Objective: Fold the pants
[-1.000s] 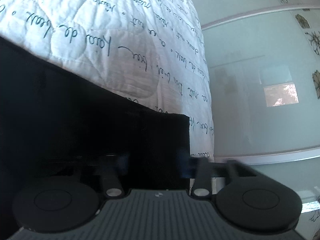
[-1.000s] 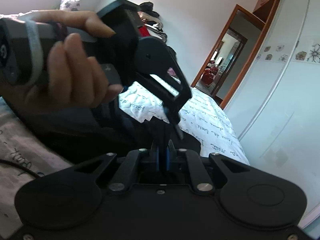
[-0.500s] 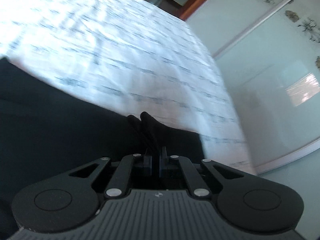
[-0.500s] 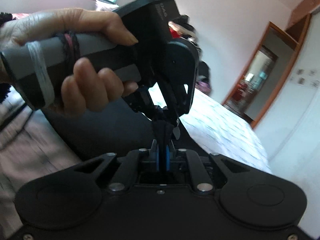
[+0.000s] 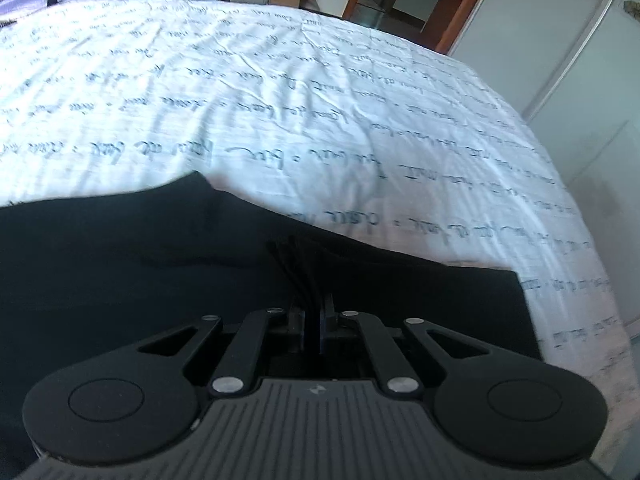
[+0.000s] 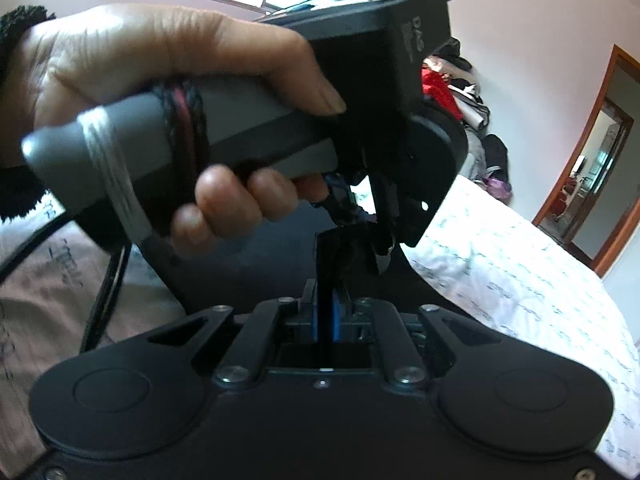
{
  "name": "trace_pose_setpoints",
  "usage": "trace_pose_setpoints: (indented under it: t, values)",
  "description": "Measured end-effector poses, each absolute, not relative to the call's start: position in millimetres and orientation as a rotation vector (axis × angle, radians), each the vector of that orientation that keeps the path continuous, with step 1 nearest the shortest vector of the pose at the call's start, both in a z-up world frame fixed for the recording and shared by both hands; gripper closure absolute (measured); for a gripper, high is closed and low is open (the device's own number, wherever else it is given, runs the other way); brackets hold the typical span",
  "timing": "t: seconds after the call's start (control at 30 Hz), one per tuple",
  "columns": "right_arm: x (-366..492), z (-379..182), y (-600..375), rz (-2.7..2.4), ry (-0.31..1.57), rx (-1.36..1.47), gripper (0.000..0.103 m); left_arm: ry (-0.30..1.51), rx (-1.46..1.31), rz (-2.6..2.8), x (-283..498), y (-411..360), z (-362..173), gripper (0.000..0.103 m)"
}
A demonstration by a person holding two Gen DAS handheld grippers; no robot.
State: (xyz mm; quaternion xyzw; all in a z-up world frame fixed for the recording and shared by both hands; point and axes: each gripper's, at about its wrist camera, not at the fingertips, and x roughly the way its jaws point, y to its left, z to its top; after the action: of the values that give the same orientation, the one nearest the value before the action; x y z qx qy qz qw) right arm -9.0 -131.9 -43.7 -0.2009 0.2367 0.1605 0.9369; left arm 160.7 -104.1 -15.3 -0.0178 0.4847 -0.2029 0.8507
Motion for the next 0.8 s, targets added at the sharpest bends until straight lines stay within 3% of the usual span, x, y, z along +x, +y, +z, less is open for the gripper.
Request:
trace_pose_setpoints:
  t: [0.1,0.17,0.2,0.27,0.47,0.63,0.73,0.8]
  values:
    - [-1.7,-45.2,-130.6,0.338,0.492,-0.404,0.096,1.020,0.001,-0.404,166.5,-100.7,-22.0,0.084]
    - [5.3,-51.0,-132.2,0.337,0.521,-0.405,0.095,1.014,0.039,-0.366,169.6,-97.3,-24.9,0.064]
    - [11.6,-52.5,-134.4,0.339,0.540,-0.408,0.088,1.000,0.063,-0.335,168.5,-94.0,-23.5,0.059]
    - [6.1,-56.4,-134.3,0.341,0.562,-0.427,0.085,0.949,0.105,-0.270,164.6,-81.5,-17.9,0.046]
    - [-17.2,-17.0,-216.4,0.279,0.527,-0.167,0.085,0.985,0.027,-0.365,156.0,-60.0,-3.5,0.044]
    - [-1.6,-42.3,-267.8,0.089,0.688,-0.005,0.083,0.953,0.243,-0.485,120.2,-100.6,-21.2,0.037]
    - [-11.3,-52.5,-268.4,0.096,0.734,-0.049,0.083,0.894,0.349,-0.451,98.5,-106.7,-35.4,0.032]
    - [-18.4,-48.4,-270.7,0.089,0.716,-0.049,0.074,0.865,0.402,-0.422,89.6,-108.0,-35.0,0.026]
